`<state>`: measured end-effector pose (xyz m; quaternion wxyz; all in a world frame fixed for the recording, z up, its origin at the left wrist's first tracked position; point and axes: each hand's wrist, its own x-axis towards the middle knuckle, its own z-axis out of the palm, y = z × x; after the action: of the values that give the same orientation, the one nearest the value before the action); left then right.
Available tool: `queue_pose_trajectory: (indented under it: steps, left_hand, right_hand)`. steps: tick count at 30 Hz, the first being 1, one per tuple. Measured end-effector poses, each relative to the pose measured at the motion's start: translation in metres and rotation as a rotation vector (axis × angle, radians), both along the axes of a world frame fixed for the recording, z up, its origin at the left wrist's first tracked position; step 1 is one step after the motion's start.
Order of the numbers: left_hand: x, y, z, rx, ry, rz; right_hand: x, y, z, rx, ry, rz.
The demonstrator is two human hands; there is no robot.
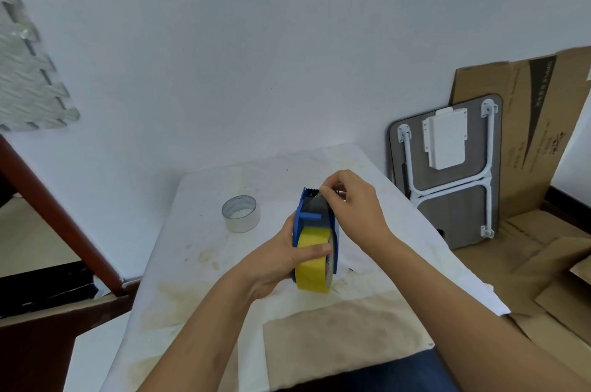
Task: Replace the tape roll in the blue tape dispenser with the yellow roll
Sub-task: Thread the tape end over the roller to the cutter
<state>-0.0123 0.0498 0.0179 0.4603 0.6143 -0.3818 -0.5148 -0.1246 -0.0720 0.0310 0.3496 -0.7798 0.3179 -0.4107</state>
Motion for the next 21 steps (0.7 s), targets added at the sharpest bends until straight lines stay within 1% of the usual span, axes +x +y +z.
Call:
queue_pose_trajectory:
  steps: [5, 8, 14, 18, 21]
  left_hand:
    - [0.001, 0.0, 0.0, 0.03, 0.1, 0.0]
    - [0.0, 0.001, -0.002, 0.05, 0.116, 0.01]
    - [0.002, 0.002, -0.011, 0.064, 0.12, 0.043]
    - [0.005, 0.004, -0.012, 0.053, 0.107, 0.065]
    - [0.006, 0.006, -0.013, 0.04, 0.084, 0.066]
  right_hand:
    - [-0.002, 0.002, -0.009, 0.135, -0.047, 0.017]
    - [-0.004, 0.0, -0.011, 0.197, -0.031, 0.02]
    - [-0.008, 0.003, -0.012, 0.236, -0.011, 0.082]
    - [-0.016, 0.005, -0.019, 0.252, -0.052, 0.1]
    - [-0.02, 0.007, -0.029, 0.226, -0.046, 0.12]
